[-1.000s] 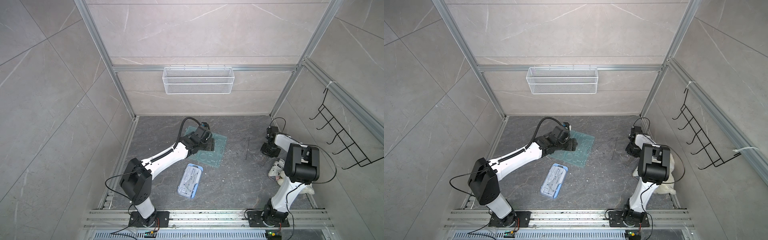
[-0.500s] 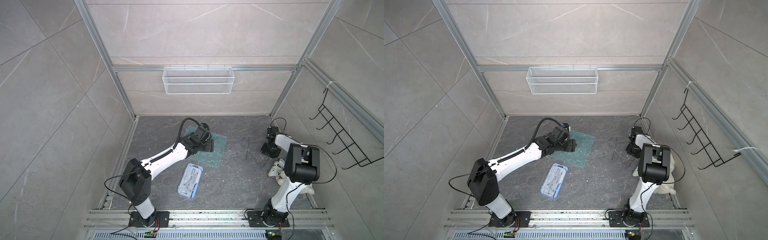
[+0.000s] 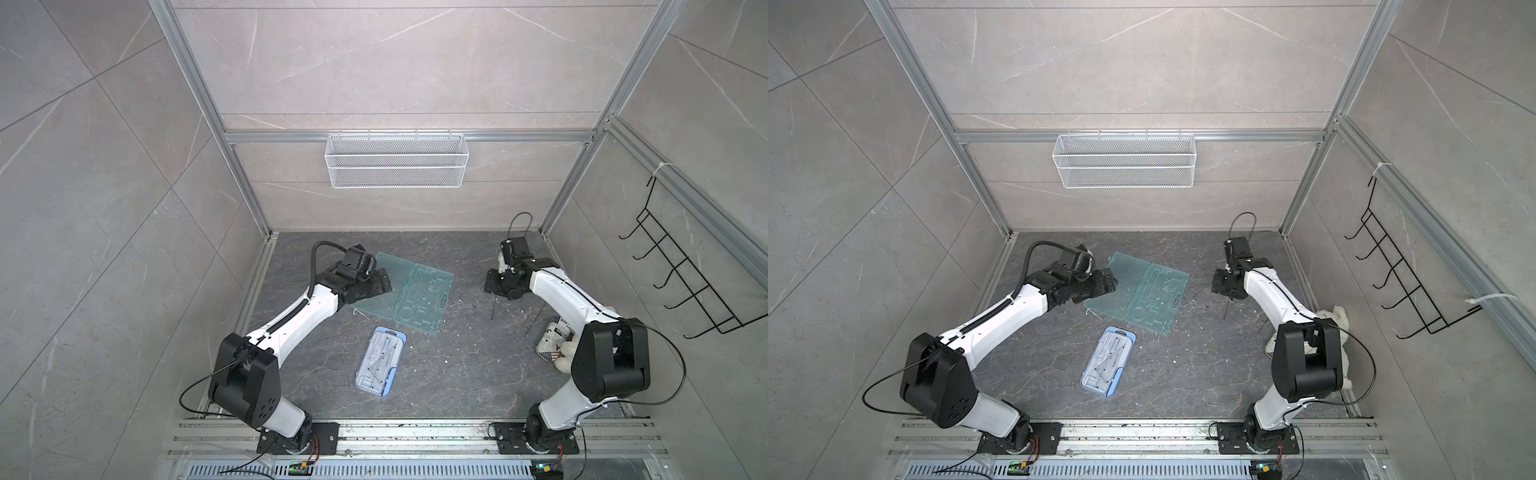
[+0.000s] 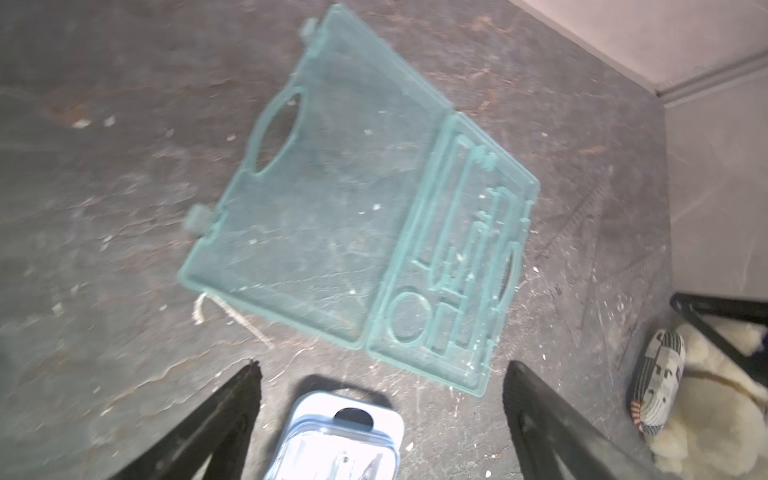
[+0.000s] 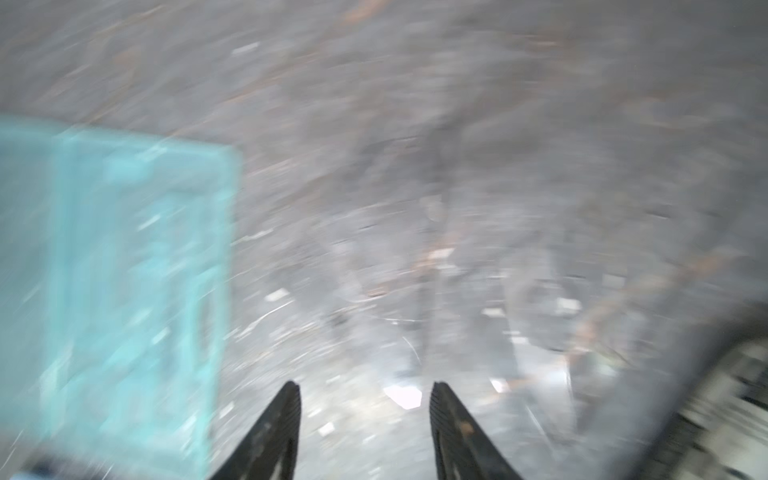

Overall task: Open the ruler set and take out the ruler
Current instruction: Adjust the ruler set box at the center of the board.

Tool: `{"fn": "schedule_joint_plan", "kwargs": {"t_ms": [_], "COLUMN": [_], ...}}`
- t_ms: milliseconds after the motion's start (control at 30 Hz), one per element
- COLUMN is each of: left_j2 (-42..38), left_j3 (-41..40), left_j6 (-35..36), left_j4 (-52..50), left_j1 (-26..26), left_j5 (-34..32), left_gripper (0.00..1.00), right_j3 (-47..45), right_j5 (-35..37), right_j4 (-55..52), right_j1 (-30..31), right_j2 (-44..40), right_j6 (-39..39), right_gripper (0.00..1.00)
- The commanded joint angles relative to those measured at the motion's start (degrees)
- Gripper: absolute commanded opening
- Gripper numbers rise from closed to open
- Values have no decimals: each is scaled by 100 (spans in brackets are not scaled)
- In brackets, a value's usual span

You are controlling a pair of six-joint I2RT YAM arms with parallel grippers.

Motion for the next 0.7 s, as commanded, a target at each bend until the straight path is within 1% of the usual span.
{"fn": "schedule_joint_plan", "kwargs": {"t_ms": [0, 67, 133, 233, 300, 400, 467, 567, 667], "left_j2": [-304, -353, -333, -147, -52, -92, -108, -143, -362], "left_j3": [-97, -56, 75, 366, 355, -88, -453, -693, -982], "left_j6": [-365, -358, -260, 37, 249, 247, -4, -256, -265], "left_j4": [-523, -750, -939, -1100, -967, -473, -227, -182, -135], "left_j1": [431, 660, 770, 784, 780, 784, 780, 747, 632], "left_j5": [396, 468, 509, 557, 648, 725, 771, 899, 805], "left_gripper": [94, 94, 94, 92, 91, 90, 90, 89, 89], "right_j3": [-50, -112, -150, -178, -168, -208, -316, -326, -272], "right_j5": [-641, -759, -724, -716, -586, -150, 9, -120, -281], "right_j4": [-432, -513, -625, -680, -629, -523, -477, -487, -387], "right_j1": [550, 995, 1339, 1677, 1868, 2136, 2233, 2331, 2608], "right_j2": [-140, -134, -74, 105, 237, 410, 473, 518, 636], "right_j6": [-59, 6, 149, 400, 475, 560, 678, 757, 645], "right_gripper": [55, 56, 57, 58, 58, 58, 58, 59, 61]}}
